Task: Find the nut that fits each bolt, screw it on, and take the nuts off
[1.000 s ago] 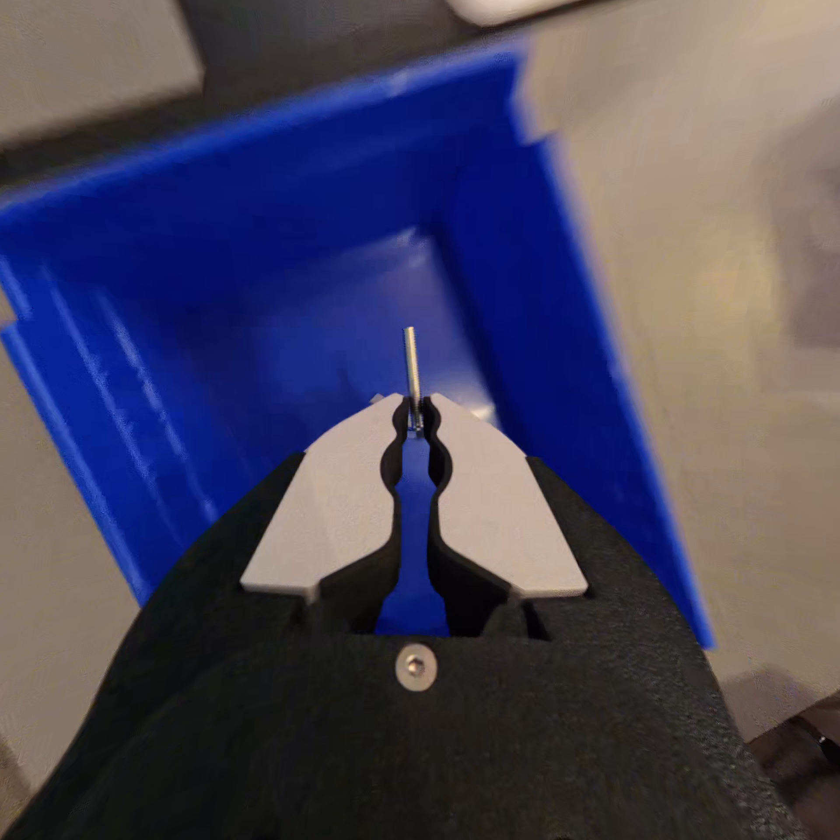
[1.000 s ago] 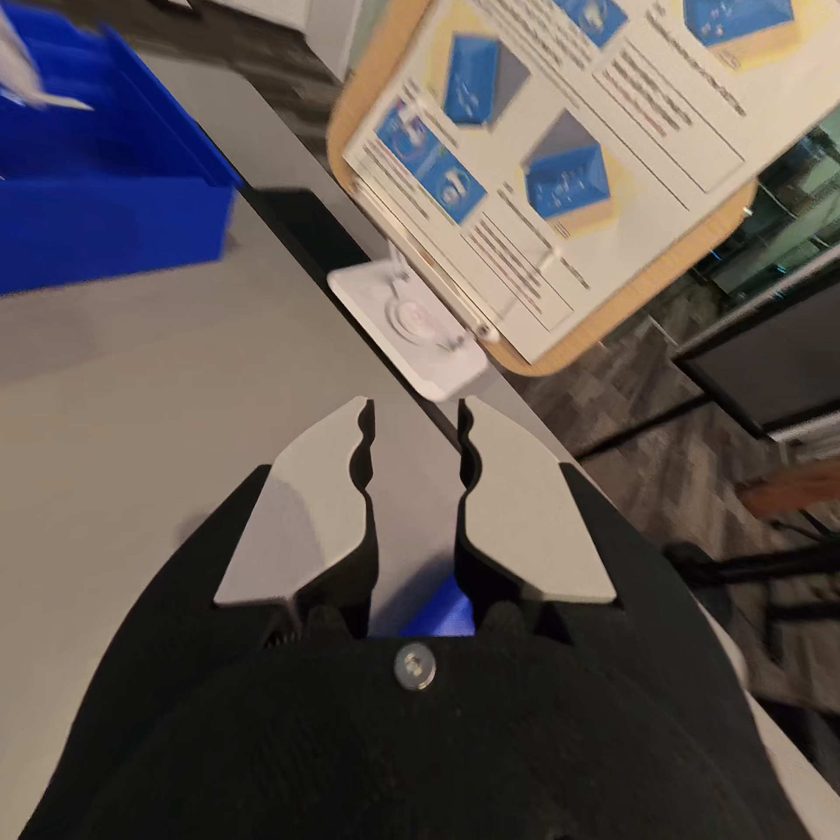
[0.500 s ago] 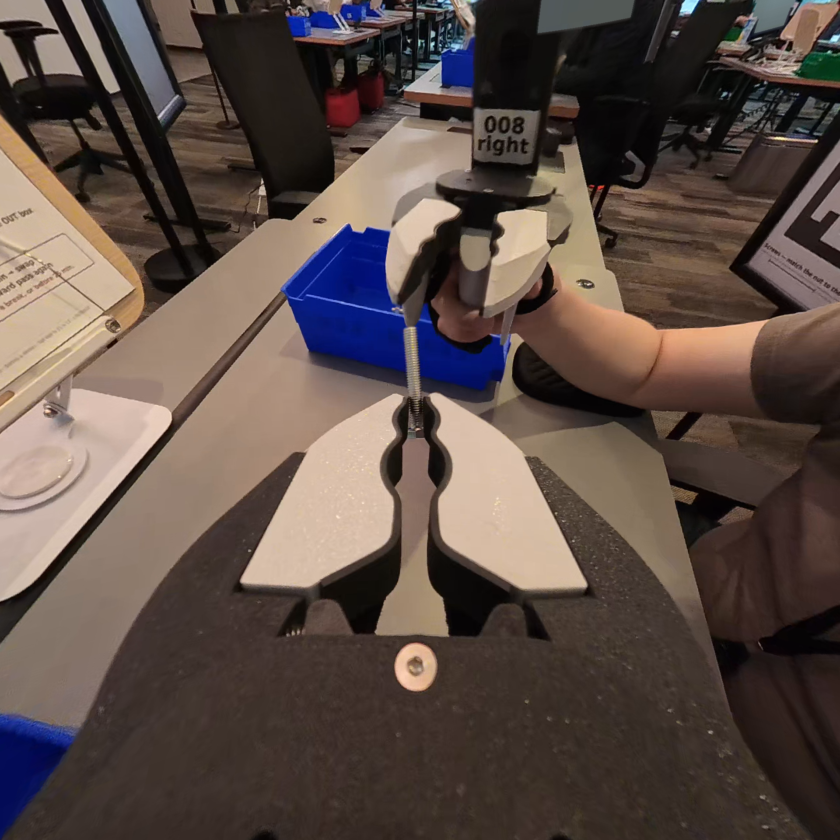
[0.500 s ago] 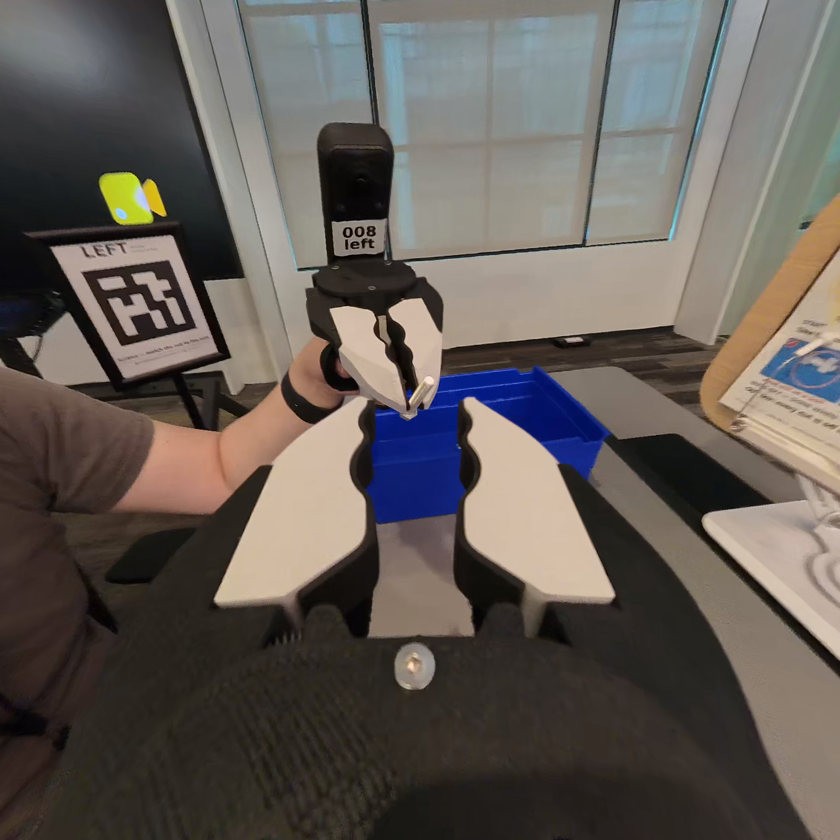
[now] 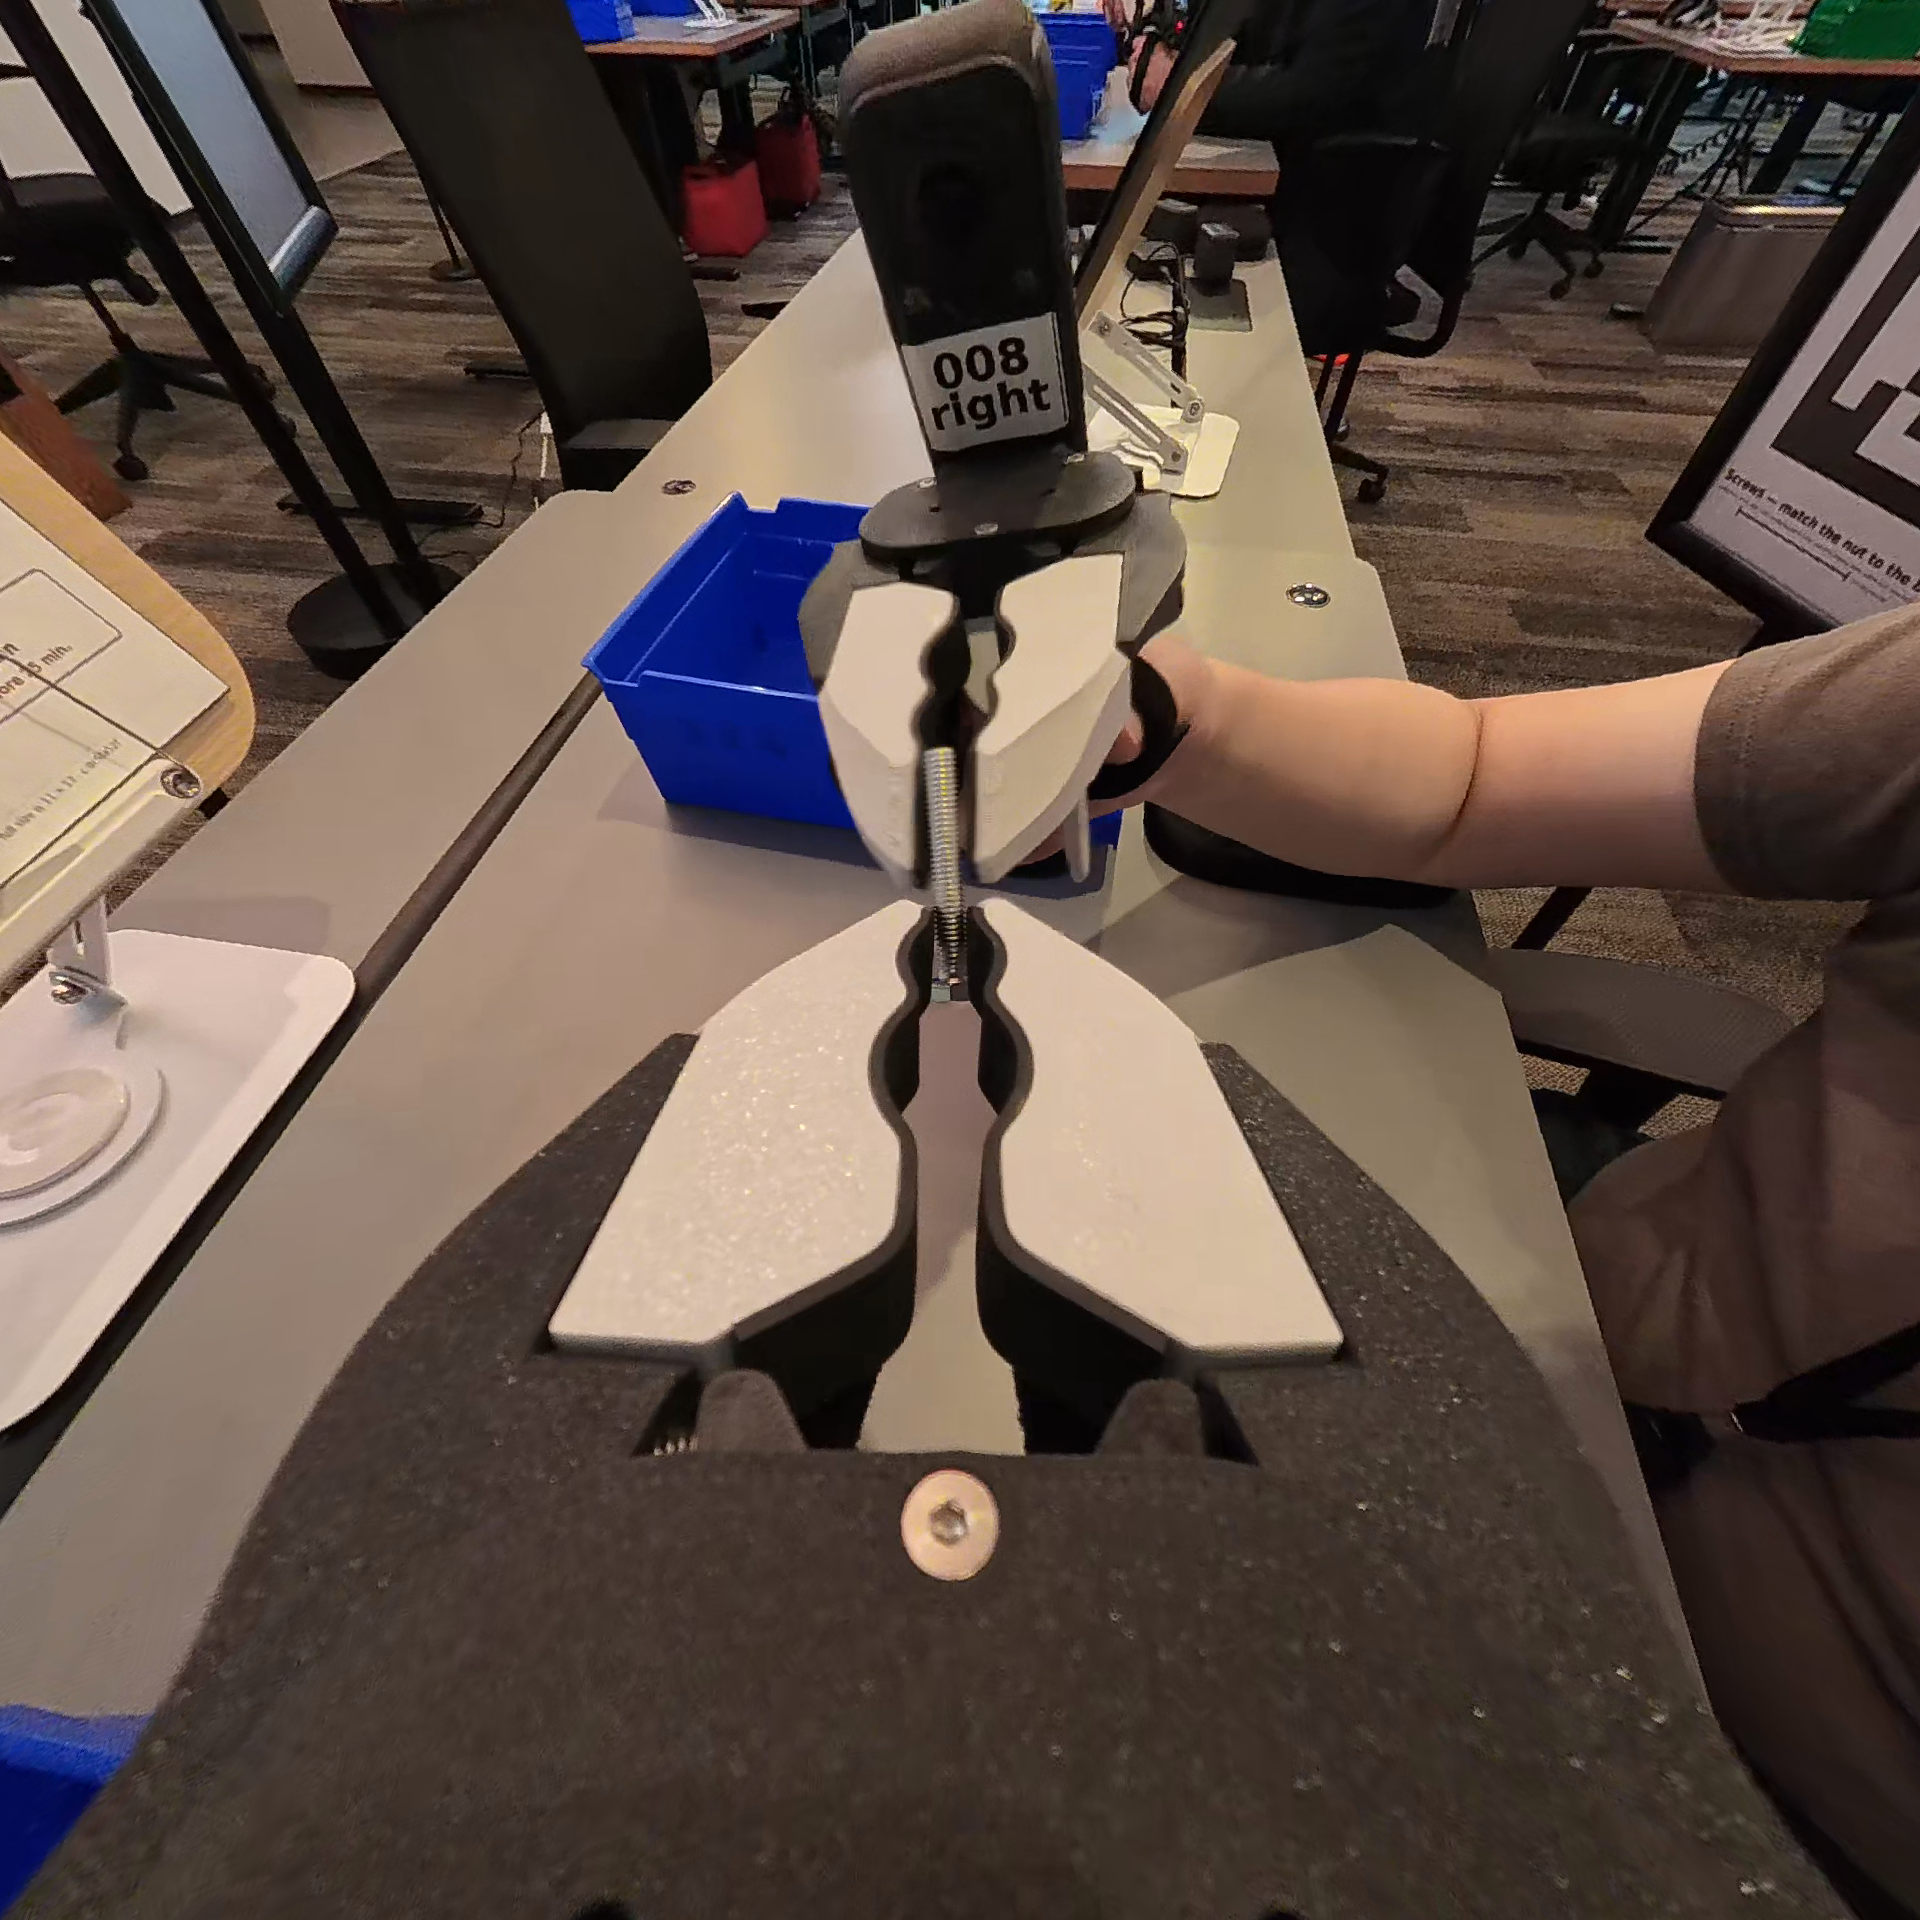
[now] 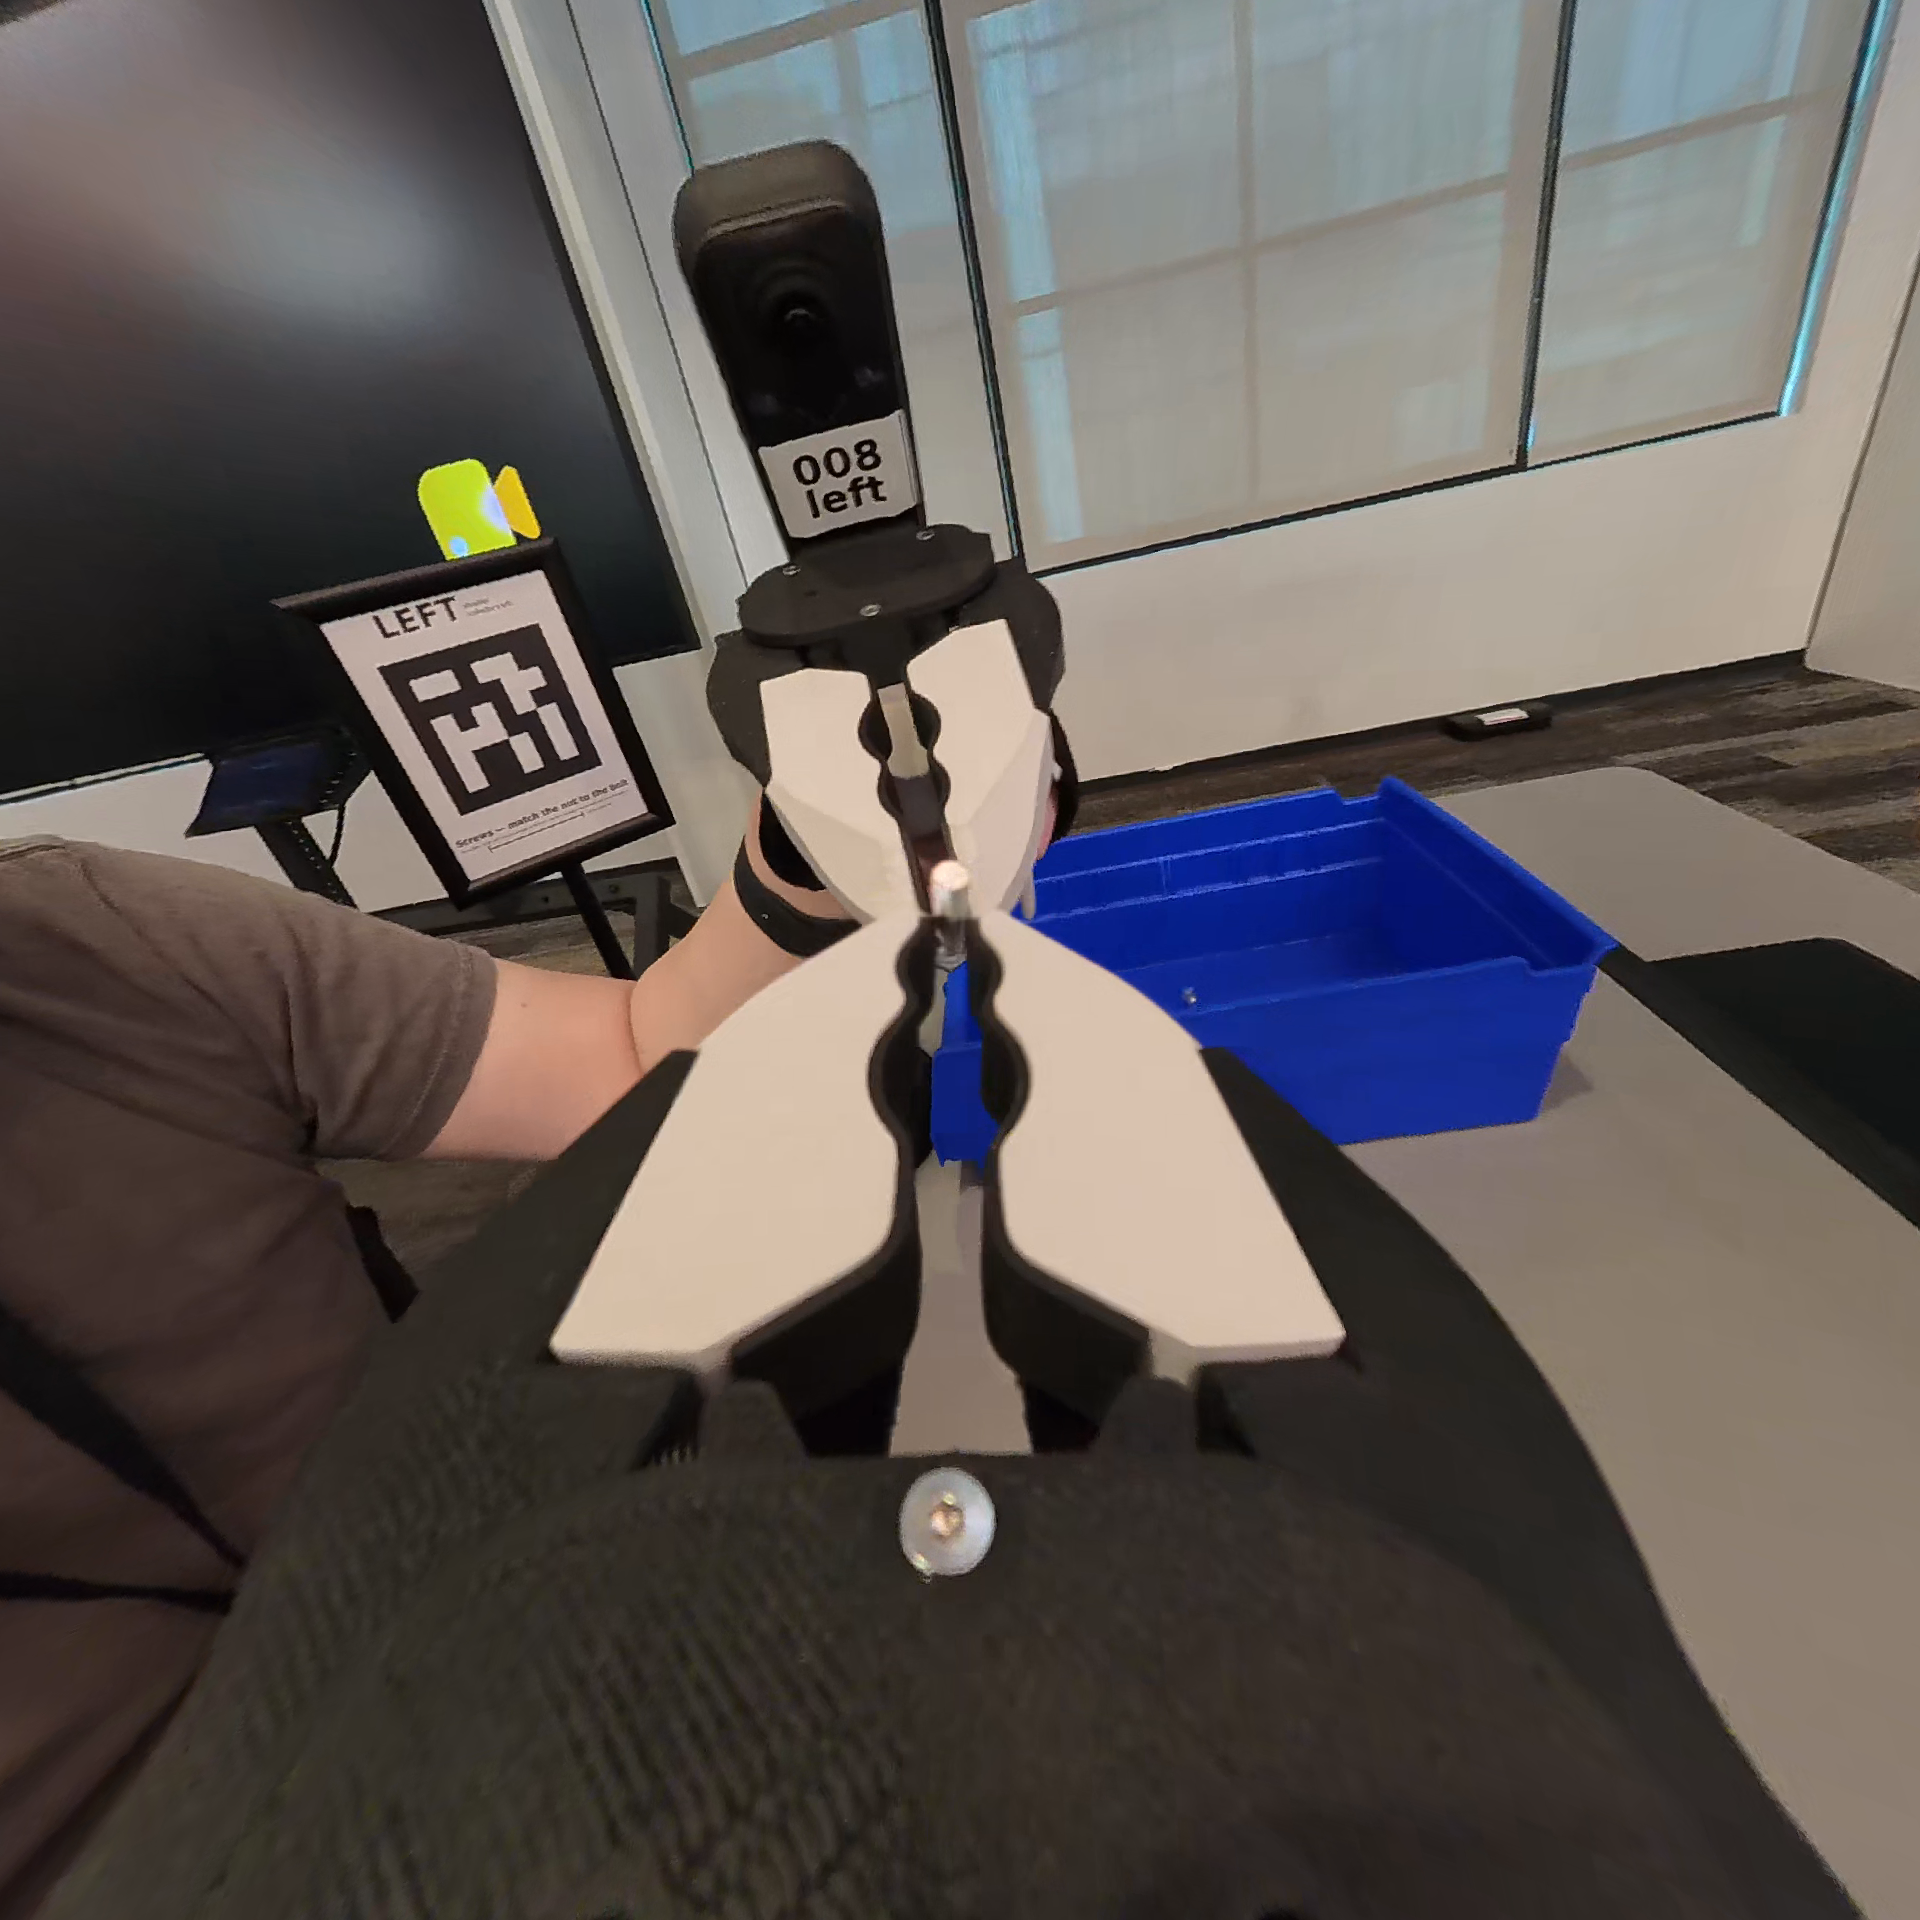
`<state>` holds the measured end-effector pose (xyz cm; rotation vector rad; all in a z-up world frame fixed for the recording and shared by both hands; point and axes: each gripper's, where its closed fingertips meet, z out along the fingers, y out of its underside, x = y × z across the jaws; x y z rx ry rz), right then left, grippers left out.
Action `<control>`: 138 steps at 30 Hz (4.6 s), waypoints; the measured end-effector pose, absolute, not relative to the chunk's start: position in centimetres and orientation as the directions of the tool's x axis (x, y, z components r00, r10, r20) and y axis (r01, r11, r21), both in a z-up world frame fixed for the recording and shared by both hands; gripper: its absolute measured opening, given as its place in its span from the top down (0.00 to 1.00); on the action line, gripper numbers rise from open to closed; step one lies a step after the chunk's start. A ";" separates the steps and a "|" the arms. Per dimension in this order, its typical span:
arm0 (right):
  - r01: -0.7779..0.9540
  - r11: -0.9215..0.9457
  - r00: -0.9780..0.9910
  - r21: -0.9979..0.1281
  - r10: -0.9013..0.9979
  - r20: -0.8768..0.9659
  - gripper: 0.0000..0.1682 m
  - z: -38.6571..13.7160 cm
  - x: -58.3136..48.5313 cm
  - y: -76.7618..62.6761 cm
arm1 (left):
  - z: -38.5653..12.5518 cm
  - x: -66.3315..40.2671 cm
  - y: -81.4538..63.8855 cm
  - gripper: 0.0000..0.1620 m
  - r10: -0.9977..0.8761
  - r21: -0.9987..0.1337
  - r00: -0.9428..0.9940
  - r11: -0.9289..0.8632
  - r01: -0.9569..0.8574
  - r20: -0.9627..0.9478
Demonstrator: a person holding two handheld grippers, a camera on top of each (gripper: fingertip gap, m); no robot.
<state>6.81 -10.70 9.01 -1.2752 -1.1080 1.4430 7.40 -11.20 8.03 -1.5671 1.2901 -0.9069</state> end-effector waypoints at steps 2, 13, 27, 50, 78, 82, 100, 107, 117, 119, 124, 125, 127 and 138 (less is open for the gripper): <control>-0.054 -0.201 -0.085 -0.978 0.977 -0.196 0.97 8.9 6.7 -10.9 | 7.9 7.4 -11.3 0.97 -0.983 -0.938 0.184 -0.070 -0.339 0.006; -0.010 -0.179 -0.064 -0.984 0.982 -0.178 0.96 8.8 7.0 -10.7 | 7.0 7.8 -11.4 0.96 -0.986 -0.926 0.165 -0.077 -0.370 0.016; 0.436 -0.479 0.649 -0.762 0.754 -0.103 0.96 -9.5 12.3 1.7 | 12.6 -3.1 -7.8 0.84 -0.858 -0.965 0.506 -0.054 -0.255 -0.086; 0.527 -0.440 0.606 -0.727 0.794 -0.041 0.96 -13.1 12.2 2.1 | 14.8 -9.1 -9.8 0.86 -0.800 -0.978 0.598 -0.083 -0.189 -0.047; 0.593 -0.433 0.594 -0.679 0.805 0.005 0.88 -14.5 12.1 2.0 | 5.5 -14.9 -5.8 0.89 -0.550 -0.755 0.833 -0.523 -0.394 -0.054; 0.581 -0.439 0.598 -0.685 0.801 -0.005 0.87 -14.3 12.1 2.1 | -2.2 -18.3 -4.5 0.90 -0.437 -0.470 0.899 -0.794 -0.385 0.003; 0.590 -0.408 0.574 -0.697 0.818 0.007 0.86 -13.6 11.8 2.0 | -12.7 -20.8 -0.7 0.84 -0.466 -0.201 0.884 -0.863 -0.463 -0.035; 0.599 -0.402 0.571 -0.693 0.821 0.018 0.86 -13.6 11.9 2.0 | -14.4 -21.1 -0.5 0.85 -0.415 -0.176 0.909 -0.898 -0.404 0.028; 0.614 -0.399 0.561 -0.681 0.827 0.021 0.86 -13.9 11.8 1.9 | -14.9 -21.6 -0.1 0.91 -0.412 -0.173 0.911 -0.898 -0.405 0.005; 0.621 -0.397 0.561 -0.675 0.827 0.029 0.86 -14.1 11.9 1.9 | -14.9 -21.6 0.0 0.94 -0.417 -0.172 0.909 -0.895 -0.411 -0.001; 0.622 -0.390 0.562 -0.679 0.826 0.040 0.86 -13.9 11.9 1.9 | -14.9 -21.7 -0.2 0.94 -0.417 -0.163 0.909 -0.896 -0.412 -0.001; 0.622 -0.389 0.563 -0.679 0.825 0.043 0.85 -13.8 11.9 2.0 | -14.7 -21.9 -0.2 0.94 -0.418 -0.162 0.908 -0.896 -0.414 -0.014; 0.619 -0.386 0.569 -0.684 0.821 0.051 0.84 -13.6 12.0 2.1 | -13.6 -22.2 -0.1 0.94 -0.409 -0.188 0.912 -0.894 -0.408 -0.033; 0.472 -0.266 0.602 -0.840 0.794 0.087 0.67 -5.4 11.5 1.9 | 1.0 -9.7 -3.3 0.94 -0.647 -0.622 0.762 -0.585 -0.520 -0.029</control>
